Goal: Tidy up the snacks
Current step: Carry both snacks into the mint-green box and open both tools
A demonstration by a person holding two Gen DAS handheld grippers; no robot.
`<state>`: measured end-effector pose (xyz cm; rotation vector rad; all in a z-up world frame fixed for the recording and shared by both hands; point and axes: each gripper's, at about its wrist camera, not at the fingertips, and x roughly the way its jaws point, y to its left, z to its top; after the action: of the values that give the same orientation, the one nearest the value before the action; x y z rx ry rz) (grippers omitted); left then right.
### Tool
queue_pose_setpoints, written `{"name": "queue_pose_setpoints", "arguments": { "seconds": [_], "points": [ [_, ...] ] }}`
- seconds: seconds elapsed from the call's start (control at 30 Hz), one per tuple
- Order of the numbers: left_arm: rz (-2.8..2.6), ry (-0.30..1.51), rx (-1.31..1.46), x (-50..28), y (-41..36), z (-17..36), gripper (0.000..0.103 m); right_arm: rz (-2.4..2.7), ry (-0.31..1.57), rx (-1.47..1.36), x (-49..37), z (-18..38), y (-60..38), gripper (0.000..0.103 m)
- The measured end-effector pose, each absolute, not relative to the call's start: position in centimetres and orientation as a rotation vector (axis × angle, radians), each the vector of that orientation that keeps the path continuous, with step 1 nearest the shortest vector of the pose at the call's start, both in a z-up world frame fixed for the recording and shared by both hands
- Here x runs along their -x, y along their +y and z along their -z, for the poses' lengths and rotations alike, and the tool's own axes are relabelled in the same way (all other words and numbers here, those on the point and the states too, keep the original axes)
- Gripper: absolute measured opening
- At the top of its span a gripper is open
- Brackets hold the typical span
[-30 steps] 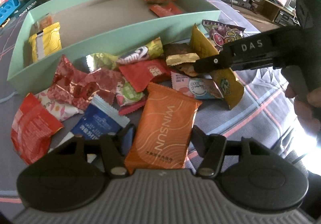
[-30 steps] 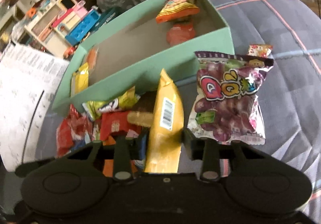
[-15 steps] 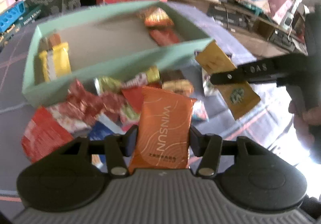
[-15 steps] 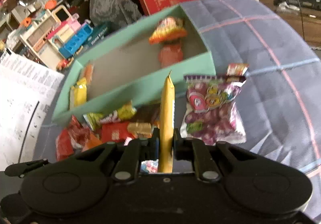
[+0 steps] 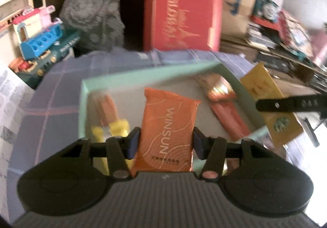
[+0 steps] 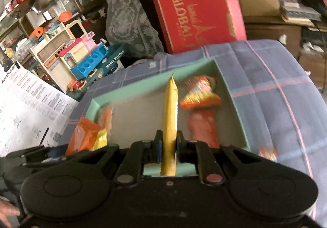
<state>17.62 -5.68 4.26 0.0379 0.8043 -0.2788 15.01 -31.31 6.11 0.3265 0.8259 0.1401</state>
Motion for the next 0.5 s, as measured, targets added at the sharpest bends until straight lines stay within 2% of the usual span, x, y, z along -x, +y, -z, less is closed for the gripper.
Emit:
{"name": "queue_pose_setpoints", "arguments": {
  "seconds": [0.2,0.5],
  "points": [
    [0.213,0.827,-0.032,-23.9,-4.9,-3.2,0.052,-0.156,0.862,-0.298,-20.9,-4.4,-28.7,0.012],
    [0.171,0.890,-0.028,-29.3,-5.0,0.4,0.052,-0.143,0.922,-0.298,-26.2,-1.1,-28.0,0.012]
  ]
}}
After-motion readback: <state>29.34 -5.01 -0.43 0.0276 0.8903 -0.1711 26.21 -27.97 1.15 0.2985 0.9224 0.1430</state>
